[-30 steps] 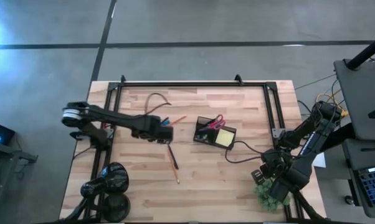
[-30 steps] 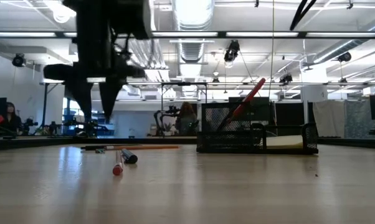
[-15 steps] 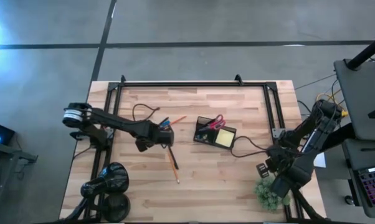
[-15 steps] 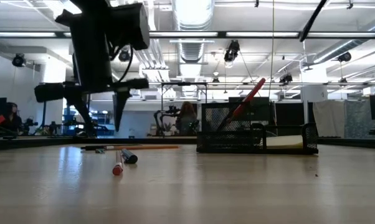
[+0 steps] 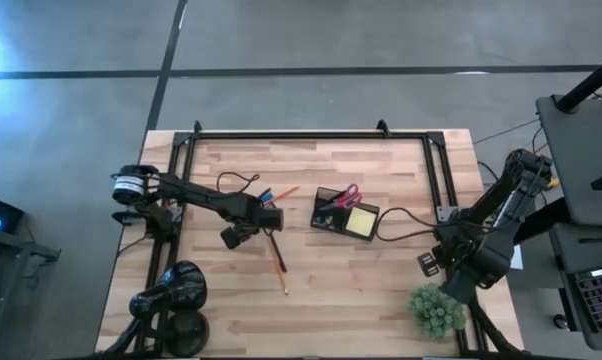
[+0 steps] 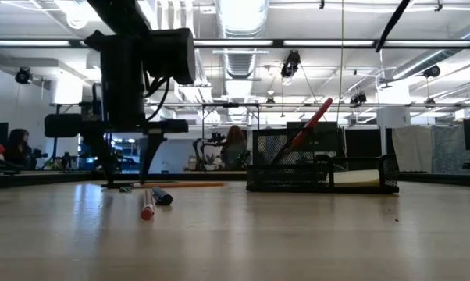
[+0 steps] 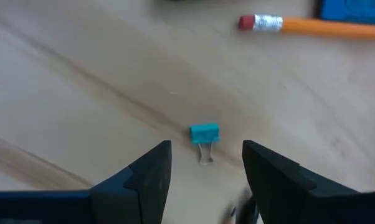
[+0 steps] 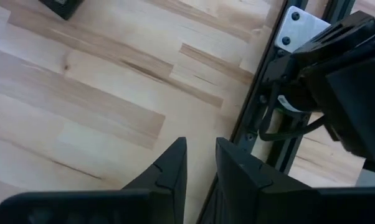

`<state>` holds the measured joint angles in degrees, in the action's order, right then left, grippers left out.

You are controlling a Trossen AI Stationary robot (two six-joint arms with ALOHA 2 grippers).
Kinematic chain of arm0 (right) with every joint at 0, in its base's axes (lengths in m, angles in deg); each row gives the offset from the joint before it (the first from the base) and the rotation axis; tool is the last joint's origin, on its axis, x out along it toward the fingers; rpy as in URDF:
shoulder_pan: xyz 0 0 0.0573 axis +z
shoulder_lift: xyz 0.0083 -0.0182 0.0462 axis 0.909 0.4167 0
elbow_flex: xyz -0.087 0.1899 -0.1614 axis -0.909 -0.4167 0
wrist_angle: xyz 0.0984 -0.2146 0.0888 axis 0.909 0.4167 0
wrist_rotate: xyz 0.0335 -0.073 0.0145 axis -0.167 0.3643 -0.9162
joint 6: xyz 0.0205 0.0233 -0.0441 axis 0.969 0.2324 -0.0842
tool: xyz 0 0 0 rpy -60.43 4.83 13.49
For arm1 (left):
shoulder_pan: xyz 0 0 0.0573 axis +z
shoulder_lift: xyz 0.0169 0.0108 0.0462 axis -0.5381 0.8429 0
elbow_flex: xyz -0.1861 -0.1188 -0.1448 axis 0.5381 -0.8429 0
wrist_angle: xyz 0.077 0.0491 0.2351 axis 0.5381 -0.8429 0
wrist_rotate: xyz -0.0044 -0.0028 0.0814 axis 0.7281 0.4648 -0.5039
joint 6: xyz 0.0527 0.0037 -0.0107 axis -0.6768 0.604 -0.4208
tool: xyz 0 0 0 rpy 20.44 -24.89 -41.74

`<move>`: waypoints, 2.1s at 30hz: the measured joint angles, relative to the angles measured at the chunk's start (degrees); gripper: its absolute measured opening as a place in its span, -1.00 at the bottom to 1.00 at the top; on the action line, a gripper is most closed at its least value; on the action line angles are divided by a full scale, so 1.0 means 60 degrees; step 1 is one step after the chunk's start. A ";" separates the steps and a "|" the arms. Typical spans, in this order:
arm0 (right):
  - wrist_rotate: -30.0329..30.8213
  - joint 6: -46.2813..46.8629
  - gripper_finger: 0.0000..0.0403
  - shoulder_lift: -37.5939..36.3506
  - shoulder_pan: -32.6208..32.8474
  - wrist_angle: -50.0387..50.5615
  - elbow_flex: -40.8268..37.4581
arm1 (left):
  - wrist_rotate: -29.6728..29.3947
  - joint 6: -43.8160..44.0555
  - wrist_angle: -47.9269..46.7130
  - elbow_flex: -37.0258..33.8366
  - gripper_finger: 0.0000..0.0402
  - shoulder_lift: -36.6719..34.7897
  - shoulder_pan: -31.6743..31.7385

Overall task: Pick and place office supplies into organizer
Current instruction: Put the blue binder clip into the desk organizer

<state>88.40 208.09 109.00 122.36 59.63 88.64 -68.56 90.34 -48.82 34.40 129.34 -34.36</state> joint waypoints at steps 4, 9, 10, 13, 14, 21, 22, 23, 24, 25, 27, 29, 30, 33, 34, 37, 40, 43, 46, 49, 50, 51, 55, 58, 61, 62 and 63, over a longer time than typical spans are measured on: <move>0.0000 -0.0005 -0.62 -0.0336 0.0000 -0.0016 -0.0358 | 0.0177 0.0181 -0.0008 -0.0096 -0.09 -0.0053 0.0107; 0.0004 -0.0051 -0.62 -0.0702 0.0000 -0.0020 -0.0618 | 0.0210 0.0180 0.0025 -0.0190 -0.09 -0.0056 0.0298; 0.0004 -0.0086 -0.62 -0.0755 0.0000 -0.0009 -0.0653 | 0.0209 0.0177 0.0025 -0.0206 -0.10 -0.0056 0.0326; 0.0059 -0.0195 -0.62 -0.0916 0.0000 -0.0014 -0.0727 | 0.0237 0.0176 0.0025 -0.0208 -0.20 -0.0056 0.0400; 0.0120 -0.0229 -0.62 -0.0950 0.0000 -0.0011 -0.0744 | 0.0239 0.0176 0.0029 -0.0205 -0.25 -0.0056 0.0416; 0.0259 -0.0376 -0.62 -0.1005 0.0000 -0.0020 -0.0762 | 0.0240 0.0180 0.0155 -0.0211 -0.57 0.0040 0.0463; 0.0259 -0.0421 -0.62 -0.1005 0.0009 -0.0021 -0.0762 | 0.0279 0.0179 0.0245 -0.0199 -0.59 0.0077 0.0463; 0.0259 -0.0464 -0.62 -0.1005 0.0011 -0.0017 -0.0762 | 0.0326 0.0172 0.0242 -0.0169 -0.60 0.0106 0.0463; 0.0259 -0.0513 -0.62 -0.1005 0.0011 -0.0017 -0.0762 | 0.0390 0.0172 0.0252 -0.0172 -0.61 0.0109 0.0463; 0.0259 -0.0572 -0.62 -0.1005 0.0011 -0.0021 -0.0762 | 0.0484 0.0180 0.0271 -0.0153 -0.61 0.0149 0.0470; 0.0259 -0.0617 -0.62 -0.1005 0.0011 -0.0013 -0.0764 | 0.0539 0.0173 0.0258 -0.0139 -0.61 0.0173 0.0459; 0.0259 -0.0617 -0.62 -0.1012 0.0011 -0.0023 -0.0766 | 0.0645 0.0170 0.0254 -0.0139 -0.61 0.0177 0.0469; 0.0259 -0.0617 -0.62 -0.1012 0.0011 -0.0019 -0.0769 | 0.0662 0.0169 0.0258 -0.0148 -0.61 0.0177 0.0470; 0.0259 -0.0648 -0.62 -0.1012 0.0015 -0.0022 -0.0769 | 0.0673 0.0169 0.0262 -0.0158 -0.62 0.0177 0.0470; 0.0259 -0.0672 -0.62 -0.1012 0.0015 -0.0016 -0.0769 | 0.0676 0.0169 0.0265 -0.0158 -0.62 0.0177 0.0470; 0.0259 -0.0734 -0.62 -0.1013 0.0018 -0.0017 -0.0769 | 0.0680 0.0167 0.0265 -0.0154 -0.62 0.0177 0.0457; 0.0259 -0.0759 -0.62 -0.1016 0.0018 -0.0017 -0.0769 | 0.0689 0.0153 0.0267 -0.0158 -0.62 0.0181 0.0456; 0.0259 -0.0759 -0.62 -0.1016 0.0018 -0.0017 -0.0769 | 0.0695 -0.0046 0.0261 -0.0142 -0.62 0.0188 0.0456; 0.0259 -0.0759 -0.62 -0.1016 0.0018 -0.0017 -0.0769 | 0.0698 -0.0150 0.0251 -0.0125 -0.67 0.0195 0.0456; 0.0259 -0.0759 -0.62 -0.1016 0.0018 -0.0017 -0.0769 | 0.0682 -0.0273 0.0253 -0.0128 -0.77 0.0172 0.0452; 0.0259 -0.0759 -0.62 -0.1015 0.0018 -0.0017 -0.0769 | 0.0663 -0.0330 0.0254 -0.0128 -0.80 0.0163 0.0452; 0.0258 -0.0759 -0.62 -0.1015 0.0018 -0.0020 -0.0769 | 0.0637 -0.0343 0.0254 -0.0128 -0.83 0.0159 0.0452; 0.0256 -0.0709 -0.62 -0.1013 0.0018 -0.0017 -0.0769 | 0.0552 -0.0398 0.0260 -0.0054 -0.84 0.0159 0.0448; 0.0255 -0.0687 -0.62 -0.1012 0.0018 -0.0017 -0.0769 | 0.0474 -0.0848 0.0344 0.0186 -0.81 0.0116 0.0445; 0.0257 -0.0686 -0.62 -0.1012 0.0018 -0.0018 -0.0769 | 0.0033 -0.1430 0.0349 0.0730 -0.80 0.0030 0.0418; 0.0255 -0.0686 -0.62 -0.1012 0.0018 -0.0015 -0.0769 | -0.0322 -0.1677 0.0436 0.0948 -0.80 -0.0031 0.0398; 0.0255 -0.0686 -0.62 -0.1012 0.0018 -0.0018 -0.0769 | -0.0726 -0.1941 0.0675 0.1164 -0.80 -0.0097 0.0382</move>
<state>89.93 203.98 102.93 122.47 59.53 84.03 -72.92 78.70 -44.77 41.38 128.76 -32.06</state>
